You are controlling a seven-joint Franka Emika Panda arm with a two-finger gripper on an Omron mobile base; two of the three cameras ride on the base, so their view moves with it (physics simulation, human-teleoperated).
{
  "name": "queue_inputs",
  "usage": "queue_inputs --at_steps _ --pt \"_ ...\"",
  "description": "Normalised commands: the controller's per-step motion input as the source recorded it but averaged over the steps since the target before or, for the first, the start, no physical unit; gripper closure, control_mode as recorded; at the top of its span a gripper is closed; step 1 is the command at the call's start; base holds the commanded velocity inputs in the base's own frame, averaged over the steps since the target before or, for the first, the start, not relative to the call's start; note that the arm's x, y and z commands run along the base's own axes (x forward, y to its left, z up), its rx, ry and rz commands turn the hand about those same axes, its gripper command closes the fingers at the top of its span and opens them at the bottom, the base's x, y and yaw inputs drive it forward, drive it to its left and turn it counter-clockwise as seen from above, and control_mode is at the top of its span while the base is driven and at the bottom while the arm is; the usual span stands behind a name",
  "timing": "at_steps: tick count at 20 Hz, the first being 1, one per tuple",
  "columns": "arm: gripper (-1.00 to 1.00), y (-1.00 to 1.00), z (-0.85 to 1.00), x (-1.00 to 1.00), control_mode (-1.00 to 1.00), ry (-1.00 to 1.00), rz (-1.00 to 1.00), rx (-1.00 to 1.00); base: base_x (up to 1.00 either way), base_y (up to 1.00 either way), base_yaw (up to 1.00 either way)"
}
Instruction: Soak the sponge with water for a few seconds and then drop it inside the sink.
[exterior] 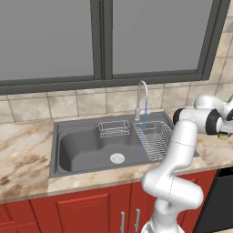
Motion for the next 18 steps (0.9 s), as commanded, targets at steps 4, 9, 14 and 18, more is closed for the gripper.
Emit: queue_inputs --at_steps 4,9,14,18 --pt "-1.00 0.00 0.00 0.00 -1.00 0.00 0.00 0.00 0.00 0.00 0.00" --pt "-1.00 0.00 0.00 0.00 -1.00 0.00 0.00 0.00 0.00 0.00 0.00" --pt "1.00 0.00 0.00 0.00 -1.00 0.00 0.00 0.00 0.00 0.00 0.00" --pt "1.00 0.00 0.00 0.00 -1.00 0.00 0.00 0.00 0.00 0.00 0.00"
